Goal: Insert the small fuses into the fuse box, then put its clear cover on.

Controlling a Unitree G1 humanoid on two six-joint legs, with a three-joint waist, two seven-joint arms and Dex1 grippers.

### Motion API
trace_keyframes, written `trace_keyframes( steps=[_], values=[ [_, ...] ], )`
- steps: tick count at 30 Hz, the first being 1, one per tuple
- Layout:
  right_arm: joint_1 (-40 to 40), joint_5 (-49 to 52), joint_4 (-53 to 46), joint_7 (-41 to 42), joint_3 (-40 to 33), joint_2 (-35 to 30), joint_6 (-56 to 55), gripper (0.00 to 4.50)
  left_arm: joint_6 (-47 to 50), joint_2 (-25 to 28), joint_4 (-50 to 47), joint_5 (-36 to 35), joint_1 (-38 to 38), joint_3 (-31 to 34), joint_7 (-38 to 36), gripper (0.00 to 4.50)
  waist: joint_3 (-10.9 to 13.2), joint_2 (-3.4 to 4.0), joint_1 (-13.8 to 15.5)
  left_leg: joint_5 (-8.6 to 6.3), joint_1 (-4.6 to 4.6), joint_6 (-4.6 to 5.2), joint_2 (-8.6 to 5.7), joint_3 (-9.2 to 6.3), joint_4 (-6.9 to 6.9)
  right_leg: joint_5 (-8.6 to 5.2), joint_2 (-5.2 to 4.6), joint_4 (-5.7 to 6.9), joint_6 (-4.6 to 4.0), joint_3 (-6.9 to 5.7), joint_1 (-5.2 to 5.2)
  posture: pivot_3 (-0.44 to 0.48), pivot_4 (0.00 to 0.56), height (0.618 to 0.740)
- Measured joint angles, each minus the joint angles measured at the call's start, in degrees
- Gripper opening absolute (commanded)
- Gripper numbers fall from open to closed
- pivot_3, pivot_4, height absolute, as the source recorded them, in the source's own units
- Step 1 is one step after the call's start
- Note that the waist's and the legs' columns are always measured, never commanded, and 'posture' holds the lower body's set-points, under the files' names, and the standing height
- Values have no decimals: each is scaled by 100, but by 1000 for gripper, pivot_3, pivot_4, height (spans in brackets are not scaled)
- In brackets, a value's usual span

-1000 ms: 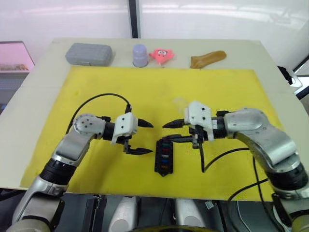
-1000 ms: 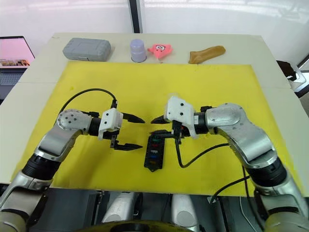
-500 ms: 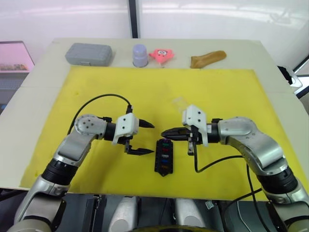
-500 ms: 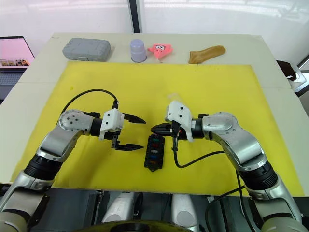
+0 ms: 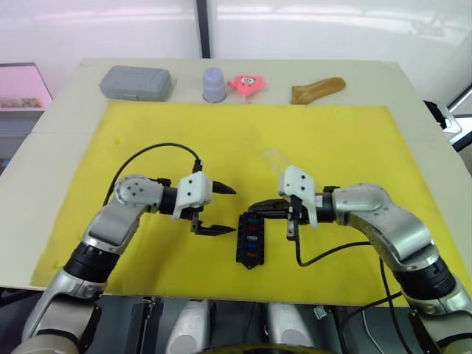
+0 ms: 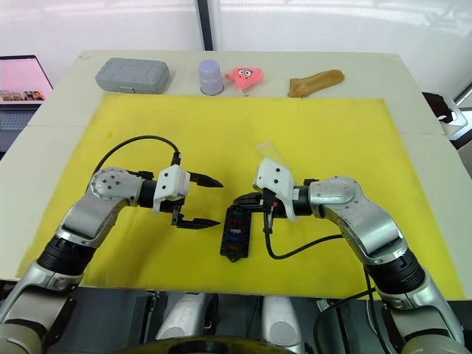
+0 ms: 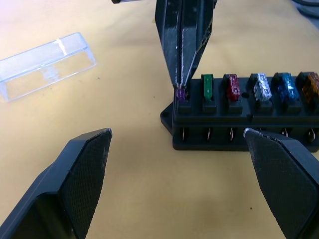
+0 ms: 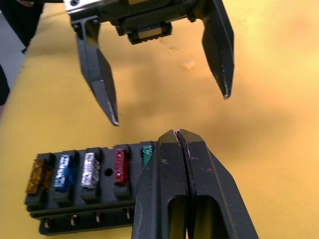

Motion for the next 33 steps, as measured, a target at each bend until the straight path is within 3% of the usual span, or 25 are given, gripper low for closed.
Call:
trace_keyframes(
  steps=[33],
  values=[
    [147,42,-361,-134,77,-241,373,22,-50,-115,212,104,-261,-187,-114,4500,-4,0,9,0,4,1,-2,-3,4,1,-1,0,2,-2,9,0,150,740]
  ],
)
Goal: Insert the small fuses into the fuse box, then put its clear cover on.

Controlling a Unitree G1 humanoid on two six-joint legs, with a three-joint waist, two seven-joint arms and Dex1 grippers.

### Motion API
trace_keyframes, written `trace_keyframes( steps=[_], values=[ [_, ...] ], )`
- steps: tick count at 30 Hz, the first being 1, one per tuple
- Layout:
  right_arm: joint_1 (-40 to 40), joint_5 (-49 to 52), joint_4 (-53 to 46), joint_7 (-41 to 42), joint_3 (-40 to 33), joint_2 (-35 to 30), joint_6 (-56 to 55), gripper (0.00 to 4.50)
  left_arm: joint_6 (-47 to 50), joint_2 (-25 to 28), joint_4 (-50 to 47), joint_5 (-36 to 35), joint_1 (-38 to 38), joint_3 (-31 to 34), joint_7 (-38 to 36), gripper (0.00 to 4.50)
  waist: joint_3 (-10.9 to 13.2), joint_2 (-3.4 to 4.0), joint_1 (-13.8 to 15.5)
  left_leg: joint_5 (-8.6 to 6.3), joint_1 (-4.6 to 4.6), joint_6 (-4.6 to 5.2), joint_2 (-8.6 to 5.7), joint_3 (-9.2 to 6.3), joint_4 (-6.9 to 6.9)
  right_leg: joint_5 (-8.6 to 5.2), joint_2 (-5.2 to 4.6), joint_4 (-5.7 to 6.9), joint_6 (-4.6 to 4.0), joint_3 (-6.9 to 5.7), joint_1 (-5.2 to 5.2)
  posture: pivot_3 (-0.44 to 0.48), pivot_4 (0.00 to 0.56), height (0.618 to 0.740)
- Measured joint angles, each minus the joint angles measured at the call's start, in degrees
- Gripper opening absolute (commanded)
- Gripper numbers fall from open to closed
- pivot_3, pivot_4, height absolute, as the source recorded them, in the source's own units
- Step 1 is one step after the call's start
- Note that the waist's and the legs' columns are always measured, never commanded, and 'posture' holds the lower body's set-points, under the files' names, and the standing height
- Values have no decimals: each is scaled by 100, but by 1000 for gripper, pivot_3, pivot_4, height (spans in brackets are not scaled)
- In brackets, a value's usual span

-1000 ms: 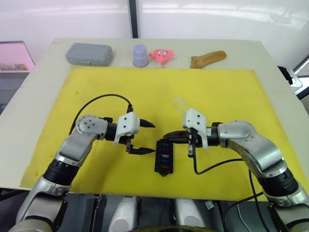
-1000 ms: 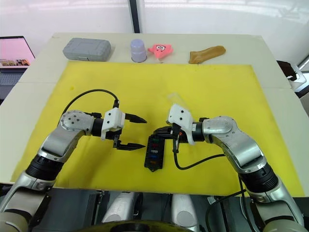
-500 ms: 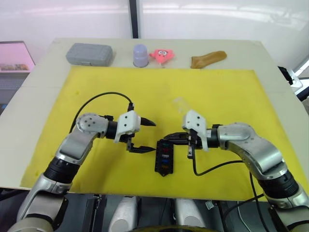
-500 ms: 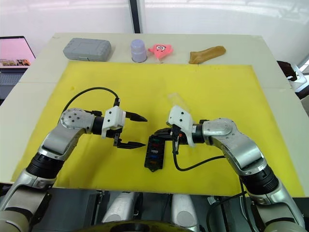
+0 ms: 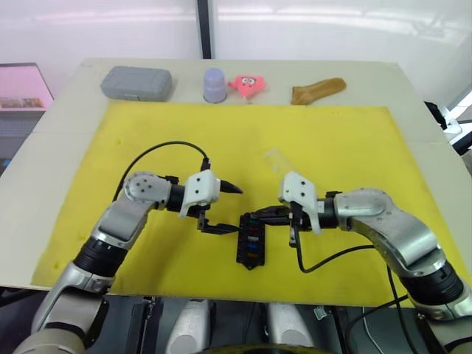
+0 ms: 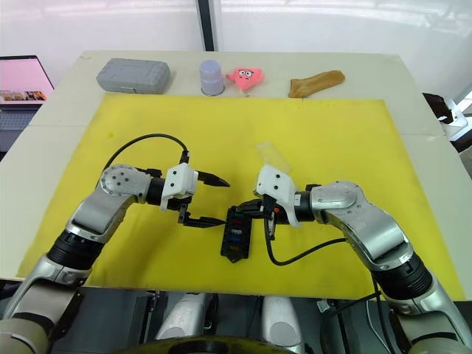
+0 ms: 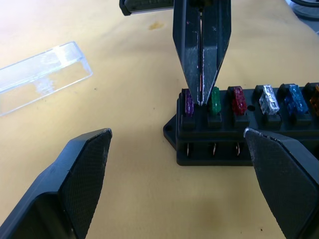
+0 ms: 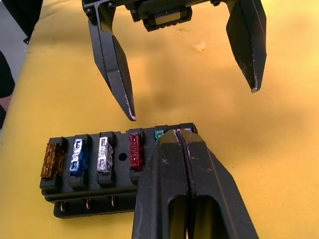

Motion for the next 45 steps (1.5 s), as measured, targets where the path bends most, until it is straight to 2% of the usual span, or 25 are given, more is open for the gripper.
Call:
trace_keyframes(
  steps=[5,8,12,15,17,19,22,23,25,26,29,31,35,38,42,45],
  values=[
    [268,302,-116,-257,-364,209,114,22,29,73,-89,-18,47,6,-42,4500,0,-1,7,0,-1,0,0,0,2,0,-1,0,1,0,0,0,150,740],
    [299,1279,-590,-316,-1317,194,588,22,142,129,-217,-130,117,115,-28,4500,1,0,12,0,-2,0,-1,-1,1,1,-5,0,2,0,-1,0,150,740],
    [441,2028,-1230,-564,-2263,-130,929,22,150,467,-347,-159,356,298,-40,4500,0,0,5,0,0,0,1,-2,-4,1,-3,-1,2,-1,-1,0,150,740],
    [1252,2002,-1390,-1061,-3153,-236,1052,22,447,640,-557,-496,724,715,26,4500,0,-1,85,-6,-1,10,0,3,0,1,-5,-3,2,2,1,0,150,740],
    [1798,1980,-1270,-1390,-3835,-203,1164,573,924,826,-671,-895,943,1078,80,4500,0,0,115,-7,-1,12,-4,7,1,1,-8,-2,2,6,1,0,150,740],
    [2416,1937,-1209,-1460,-4481,-182,1125,1341,1339,896,-825,-1248,1180,1444,215,4500,0,0,138,-13,2,23,-4,6,2,1,-8,-1,2,6,8,0,150,740],
    [3180,1740,-1073,-1463,-5130,-184,940,2958,1795,982,-940,-1550,1495,1827,465,4500,0,1,128,-14,3,25,-6,14,5,2,-9,-1,4,12,8,0,150,740],
    [3263,1739,-1072,-1467,-5244,-182,899,3362,1782,1005,-954,-1544,1551,1829,492,4500,-2,3,109,-14,9,25,-5,20,5,6,-9,-1,11,17,9,0,150,740],
    [3415,1757,-1079,-1513,-5493,-161,832,4474,1463,963,-1037,-1414,1691,1821,576,4500,-5,8,87,-16,16,28,1,25,4,6,-4,-1,12,23,13,0,150,740],
    [3516,1753,-1077,-1521,-5567,-160,792,4474,1351,958,-1088,-1389,1765,1815,583,4500,-5,8,90,-16,16,29,4,24,3,6,-1,-1,12,23,13,0,150,740],
    [3649,1773,-1123,-1604,-5547,-142,751,4474,1216,939,-1104,-1368,1786,1776,561,4500,-5,8,99,-18,16,31,4,25,2,6,0,-2,12,25,13,0,150,740],
    [3382,1810,-1148,-1886,-5281,-56,814,4474,1189,897,-1102,-1367,1663,1739,555,4500,-4,8,88,-17,16,30,4,28,5,7,0,-3,13,28,13,0,150,740],
    [2515,1780,-1196,-2538,-4230,43,1083,4474,1049,756,-1088,-1333,1325,1686,593,4500,-6,12,92,-12,15,21,4,27,3,7,1,-2,12,28,9,0,150,740],
    [1546,1422,-1077,-3117,-3049,492,1125,4474,1005,519,-1049,-1295,1214,1577,747,4500,-6,11,61,-10,12,17,4,27,2,7,2,-2,12,28,4,0,150,740],
    [497,660,-227,-3699,-1853,945,1090,4474,1017,351,-1063,-1292,1111,1525,964,4500,-6,10,85,-8,6,14,-2,24,5,7,-3,-2,13,27,-2,0,150,740],
    [14,390,471,-3729,-1522,1148,979,4474,1019,234,-1038,-1236,1029,1520,1169,4500,-6,10,109,-8,4,14,-8,21,5,7,-10,-2,13,24,-2,0,150,740]
  ],
)
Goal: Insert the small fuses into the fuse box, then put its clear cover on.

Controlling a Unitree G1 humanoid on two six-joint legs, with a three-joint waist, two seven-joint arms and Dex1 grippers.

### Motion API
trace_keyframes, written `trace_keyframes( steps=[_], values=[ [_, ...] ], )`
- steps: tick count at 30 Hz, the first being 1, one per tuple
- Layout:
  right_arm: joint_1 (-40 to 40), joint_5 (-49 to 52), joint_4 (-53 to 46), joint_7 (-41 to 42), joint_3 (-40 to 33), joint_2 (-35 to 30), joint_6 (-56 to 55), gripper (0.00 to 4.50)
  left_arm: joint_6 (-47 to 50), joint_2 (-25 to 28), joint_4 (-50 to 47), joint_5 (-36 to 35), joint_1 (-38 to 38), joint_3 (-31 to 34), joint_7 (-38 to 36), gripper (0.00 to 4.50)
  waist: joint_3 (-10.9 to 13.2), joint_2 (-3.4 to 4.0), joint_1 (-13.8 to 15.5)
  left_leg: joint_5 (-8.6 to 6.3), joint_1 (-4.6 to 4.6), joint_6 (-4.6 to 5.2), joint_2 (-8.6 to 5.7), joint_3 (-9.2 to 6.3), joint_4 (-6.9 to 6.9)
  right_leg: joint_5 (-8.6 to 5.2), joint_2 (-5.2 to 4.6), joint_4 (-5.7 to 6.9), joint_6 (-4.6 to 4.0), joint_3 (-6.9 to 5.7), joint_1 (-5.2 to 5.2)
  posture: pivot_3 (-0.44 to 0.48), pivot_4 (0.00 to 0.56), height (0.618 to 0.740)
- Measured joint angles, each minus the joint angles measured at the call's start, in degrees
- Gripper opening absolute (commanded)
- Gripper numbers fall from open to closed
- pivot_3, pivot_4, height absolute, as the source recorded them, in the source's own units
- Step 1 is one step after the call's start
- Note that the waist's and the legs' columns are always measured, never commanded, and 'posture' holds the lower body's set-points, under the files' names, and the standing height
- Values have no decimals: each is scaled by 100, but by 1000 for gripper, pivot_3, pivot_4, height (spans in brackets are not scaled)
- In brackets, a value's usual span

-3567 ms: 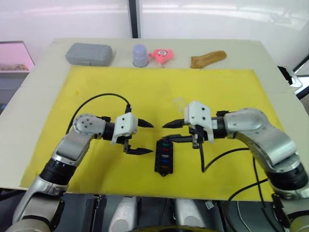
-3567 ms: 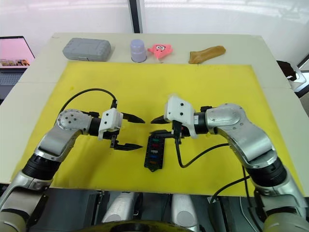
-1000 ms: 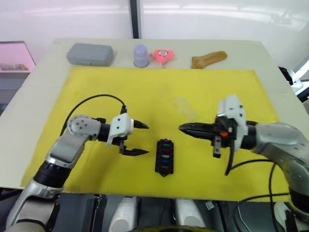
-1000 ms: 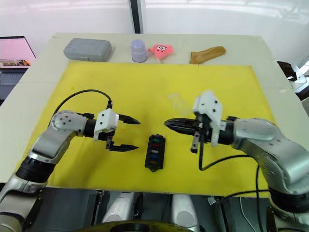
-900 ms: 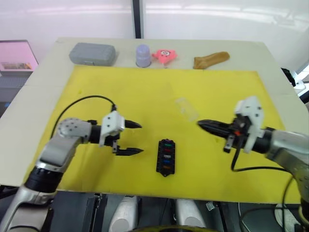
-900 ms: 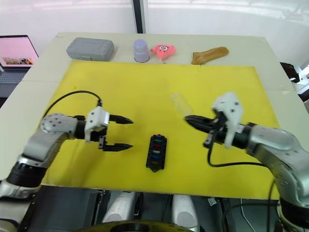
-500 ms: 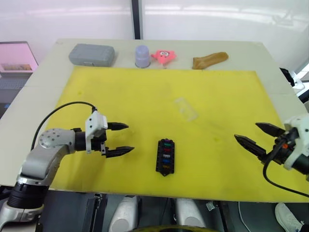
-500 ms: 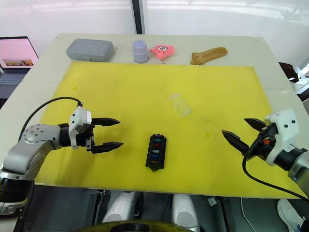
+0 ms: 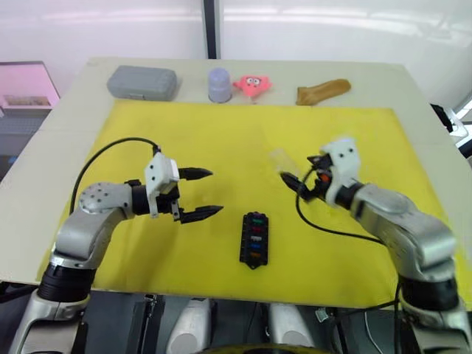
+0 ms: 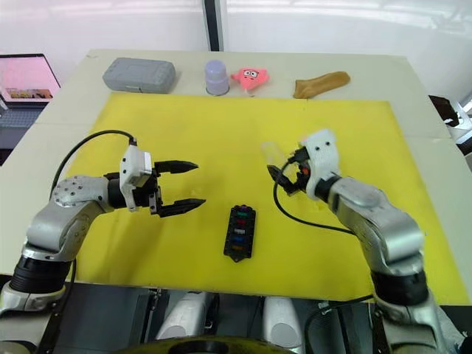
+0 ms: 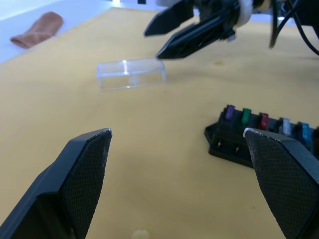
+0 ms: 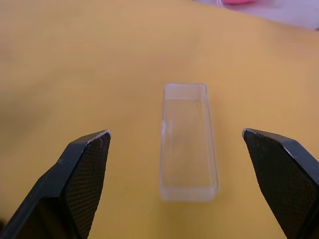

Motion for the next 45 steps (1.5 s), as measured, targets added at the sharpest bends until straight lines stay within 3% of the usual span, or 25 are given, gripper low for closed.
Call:
trace_keyframes(
  steps=[7,16,19,23,31,34,41,45],
  values=[
    [-415,-451,951,62,343,297,-246,4474,0,-462,173,163,-228,-22,586,4500,0,0,-31,0,-1,0,1,1,0,0,0,3,0,-1,-5,0,150,740],
    [-415,-801,980,-141,425,541,-105,4474,2,-419,156,217,-216,-163,762,4500,0,0,-44,2,-1,-3,3,2,0,0,2,9,0,0,-10,0,150,740],
    [-415,-834,980,-137,398,625,-107,3633,1,-374,157,217,-216,-163,751,4500,0,0,-49,2,-1,-3,3,2,-1,0,2,9,0,0,-10,0,150,740],
    [-414,-903,972,-129,429,692,-214,1661,-2,-284,35,237,-53,-165,759,4500,0,1,-65,2,-1,-3,3,3,-2,0,1,9,0,1,-11,0,150,740],
    [-78,-904,492,-120,211,666,-178,1687,584,585,-1493,-513,1618,191,297,4500,0,4,-157,4,-3,-7,5,0,-15,0,-12,6,0,3,-16,0,150,740],
    [-23,-864,277,-61,75,628,-87,1687,428,767,-1910,-305,2175,17,284,4500,-1,7,-129,6,-1,-10,5,-1,-14,0,-13,5,0,4,-9,0,150,740],
    [122,-824,31,53,7,532,88,1687,73,743,-2125,380,2311,-743,378,4500,-2,8,-57,4,-1,-7,1,4,-15,0,-6,2,0,4,-10,0,150,740],
    [268,-815,-79,91,-104,483,166,1687,2,296,-2065,750,2387,-1123,836,4500,-2,8,-19,3,-1,-5,2,4,-14,0,-5,2,0,4,-9,0,150,740]
  ],
)
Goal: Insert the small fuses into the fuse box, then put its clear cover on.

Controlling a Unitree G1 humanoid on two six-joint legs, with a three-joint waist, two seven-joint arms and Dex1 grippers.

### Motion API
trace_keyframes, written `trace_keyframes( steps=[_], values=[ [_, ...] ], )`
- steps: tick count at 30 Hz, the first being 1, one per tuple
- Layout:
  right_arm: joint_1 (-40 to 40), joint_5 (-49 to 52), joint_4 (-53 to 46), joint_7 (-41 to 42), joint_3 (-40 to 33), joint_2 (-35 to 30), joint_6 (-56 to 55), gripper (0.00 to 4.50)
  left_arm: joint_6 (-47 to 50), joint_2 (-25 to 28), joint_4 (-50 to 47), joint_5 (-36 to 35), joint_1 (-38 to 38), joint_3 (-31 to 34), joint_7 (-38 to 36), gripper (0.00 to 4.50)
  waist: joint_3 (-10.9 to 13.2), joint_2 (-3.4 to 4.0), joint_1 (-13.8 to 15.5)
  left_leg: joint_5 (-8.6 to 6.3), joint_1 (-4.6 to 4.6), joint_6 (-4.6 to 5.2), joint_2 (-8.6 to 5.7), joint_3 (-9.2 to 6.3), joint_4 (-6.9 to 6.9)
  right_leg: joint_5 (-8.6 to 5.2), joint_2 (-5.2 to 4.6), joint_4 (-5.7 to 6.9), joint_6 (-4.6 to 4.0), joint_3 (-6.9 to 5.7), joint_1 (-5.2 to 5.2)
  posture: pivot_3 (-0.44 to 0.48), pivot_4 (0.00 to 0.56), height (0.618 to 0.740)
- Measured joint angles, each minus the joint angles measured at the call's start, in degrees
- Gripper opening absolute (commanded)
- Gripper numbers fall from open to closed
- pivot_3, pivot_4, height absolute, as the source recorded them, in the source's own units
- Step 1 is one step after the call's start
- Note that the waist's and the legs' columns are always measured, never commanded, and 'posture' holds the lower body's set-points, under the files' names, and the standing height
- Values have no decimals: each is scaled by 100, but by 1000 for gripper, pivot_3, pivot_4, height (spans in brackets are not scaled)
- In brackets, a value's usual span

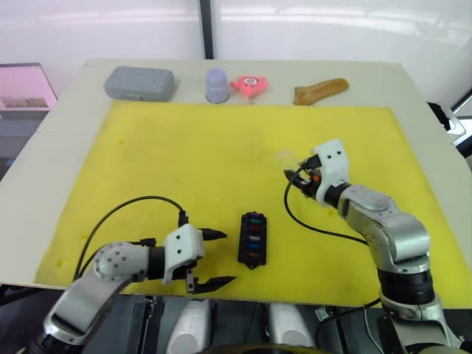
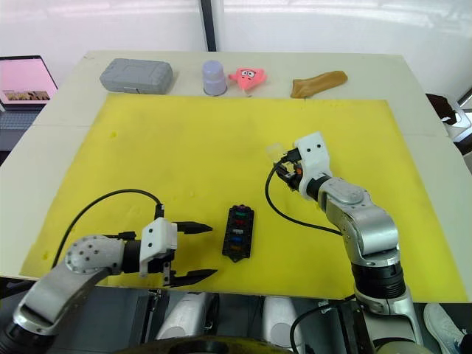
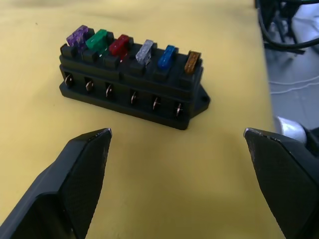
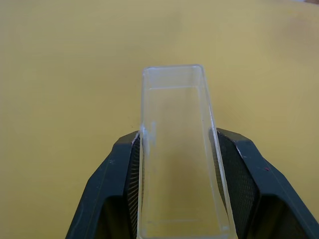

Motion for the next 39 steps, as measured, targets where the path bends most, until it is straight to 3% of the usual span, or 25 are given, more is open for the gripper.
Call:
trace_keyframes(
  steps=[9,20,27,31,39],
  values=[
    [325,454,-833,49,-632,-55,607,1687,784,-542,-1087,481,714,-628,1388,4500,-4,8,9,-12,2,21,2,2,0,0,2,-1,0,7,2,0,150,740],
    [589,721,-1230,96,-869,-262,953,1687,1370,-1413,-711,957,325,-1103,2502,4500,-6,11,22,-13,3,23,0,5,1,0,5,-3,0,4,5,0,150,740],
    [599,846,-1232,104,-935,-304,962,1687,1402,-1675,-627,1174,224,-1361,2809,4500,-7,13,29,-11,3,20,-2,6,4,0,3,-4,0,5,8,0,150,740],
    [560,898,-1232,110,-994,-444,991,1687,1367,-1523,-617,1209,117,-1323,2762,4500,-7,13,23,-11,3,21,0,5,3,0,5,-4,0,4,7,0,150,740],
    [515,1047,-1243,93,-1034,-488,1115,1687,1241,-1142,-398,925,-180,-463,2353,4500,-8,14,26,-7,3,12,-1,6,3,0,3,-7,0,4,8,0,150,740]
  ],
)
